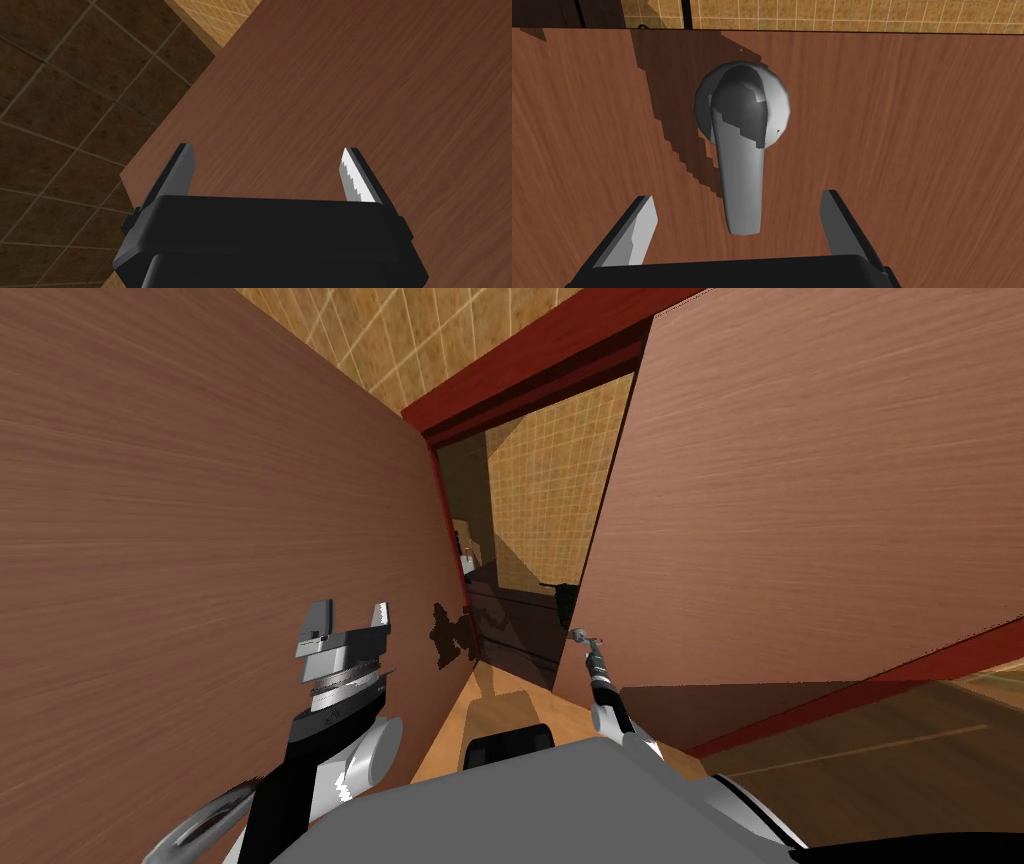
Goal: Pull the door open
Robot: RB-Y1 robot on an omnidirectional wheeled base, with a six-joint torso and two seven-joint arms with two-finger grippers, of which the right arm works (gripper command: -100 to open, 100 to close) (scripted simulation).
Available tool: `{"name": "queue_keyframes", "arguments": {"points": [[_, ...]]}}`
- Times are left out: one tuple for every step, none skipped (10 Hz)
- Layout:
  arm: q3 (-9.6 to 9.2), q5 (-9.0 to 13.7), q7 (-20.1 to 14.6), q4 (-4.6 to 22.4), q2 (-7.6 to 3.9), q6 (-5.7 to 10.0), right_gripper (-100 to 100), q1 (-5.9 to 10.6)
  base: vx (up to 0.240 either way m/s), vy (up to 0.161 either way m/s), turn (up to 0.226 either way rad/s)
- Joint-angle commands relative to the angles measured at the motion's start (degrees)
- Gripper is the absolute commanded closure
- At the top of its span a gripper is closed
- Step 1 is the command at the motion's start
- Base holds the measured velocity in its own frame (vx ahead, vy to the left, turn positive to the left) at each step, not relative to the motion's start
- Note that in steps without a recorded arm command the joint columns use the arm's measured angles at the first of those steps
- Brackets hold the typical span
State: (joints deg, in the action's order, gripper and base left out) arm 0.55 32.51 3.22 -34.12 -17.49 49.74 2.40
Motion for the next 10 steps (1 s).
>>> {"name": "queue_keyframes", "arguments": {"points": [[0.53, 0.3, 0.3, -2.9, -0.14, -1.14, -100, -1.80, 0.117, -0.017, 0.036], [0.53, 0.3, 0.3, -3.1, -0.14, -1.14, -100, -1.80, 0.035, 0.002, -0.008], [0.82, 0.5, -1.7, -2.4, -1.77, -0.61, -100, -2.73, 0.115, -0.011, 0.092], [0.82, 0.5, -1.7, -2.4, -1.77, -0.61, -100, -2.73, 0.142, -0.022, 0.081], [0.63, 0.4, -1.9, -1.5, -1.63, 0.03, -100, -2.32, 0.051, -0.009, 0.011], [0.63, 0.4, -1.9, -1.5, -1.63, 0.03, 100, -2.32, -0.009, 0.001, -0.008], [0.63, 0.4, -1.9, -1.5, -1.63, 0.03, 100, -2.32, -0.019, 0.001, -0.002], [0.63, 0.4, -1.9, -1.5, -1.63, 0.03, 100, -2.32, -0.013, 0.000, 0.008], [0.63, 0.4, -1.9, -1.5, -1.63, 0.03, 100, -2.32, -0.007, 0.001, 0.001], [0.63, 0.4, -1.9, -1.5, -1.63, 0.03, 100, -2.32, 0.000, 0.000, 0.000]]}}
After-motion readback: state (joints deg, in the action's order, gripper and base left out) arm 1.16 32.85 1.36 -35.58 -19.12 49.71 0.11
